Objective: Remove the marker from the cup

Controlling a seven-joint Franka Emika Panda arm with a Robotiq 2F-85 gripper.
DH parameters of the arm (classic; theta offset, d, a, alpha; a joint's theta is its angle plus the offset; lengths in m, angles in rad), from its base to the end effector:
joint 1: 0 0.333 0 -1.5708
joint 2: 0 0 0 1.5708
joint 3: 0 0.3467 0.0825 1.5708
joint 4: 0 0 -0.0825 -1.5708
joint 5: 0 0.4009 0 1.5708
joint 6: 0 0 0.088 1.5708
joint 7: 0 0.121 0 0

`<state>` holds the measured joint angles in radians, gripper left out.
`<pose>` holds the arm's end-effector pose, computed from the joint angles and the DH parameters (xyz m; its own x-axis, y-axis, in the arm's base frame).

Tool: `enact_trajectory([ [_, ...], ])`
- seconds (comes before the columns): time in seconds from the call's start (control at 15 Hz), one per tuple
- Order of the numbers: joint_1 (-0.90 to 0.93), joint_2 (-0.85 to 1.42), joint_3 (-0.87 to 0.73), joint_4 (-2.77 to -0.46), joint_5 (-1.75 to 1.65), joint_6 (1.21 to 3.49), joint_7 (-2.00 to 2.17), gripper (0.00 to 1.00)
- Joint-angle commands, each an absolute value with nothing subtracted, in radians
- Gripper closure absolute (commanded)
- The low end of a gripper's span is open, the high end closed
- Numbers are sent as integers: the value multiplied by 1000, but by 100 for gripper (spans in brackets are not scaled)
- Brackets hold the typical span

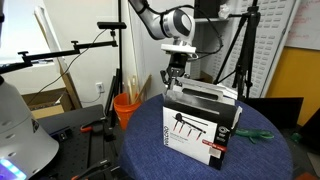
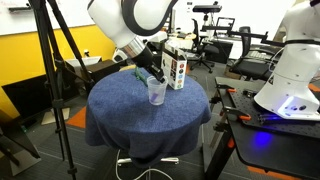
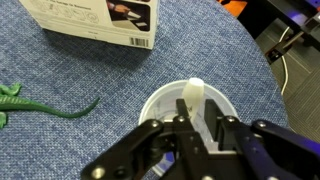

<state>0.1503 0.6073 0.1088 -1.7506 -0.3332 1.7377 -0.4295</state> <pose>0.6014 0.1203 0.1992 0.5067 0.6191 -0.6000 0.7290 -0.6792 -0.0851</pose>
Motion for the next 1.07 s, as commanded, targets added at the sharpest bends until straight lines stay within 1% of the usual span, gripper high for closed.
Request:
enact_trajectory([
  [0.0,150,636,111,-1719,-362,1696,-424,42],
  [0.07,150,643,111,-1716,-364,1694,-424,36],
  [0.13,149,649,110,-1714,-364,1694,-423,77],
  [0.2,148,653,110,-1712,-365,1692,-424,73],
  [0.27,147,658,109,-1709,-365,1692,-424,74],
  [0.33,146,663,109,-1704,-363,1691,-425,80],
  [0.4,144,668,108,-1701,-362,1690,-425,89],
  [0.47,143,674,107,-1695,-360,1687,-424,96],
  [0.53,141,677,107,-1689,-359,1681,-424,98],
  [0.6,140,680,107,-1683,-358,1677,-423,94],
  [1.0,142,657,111,-1649,-353,1650,-412,94],
])
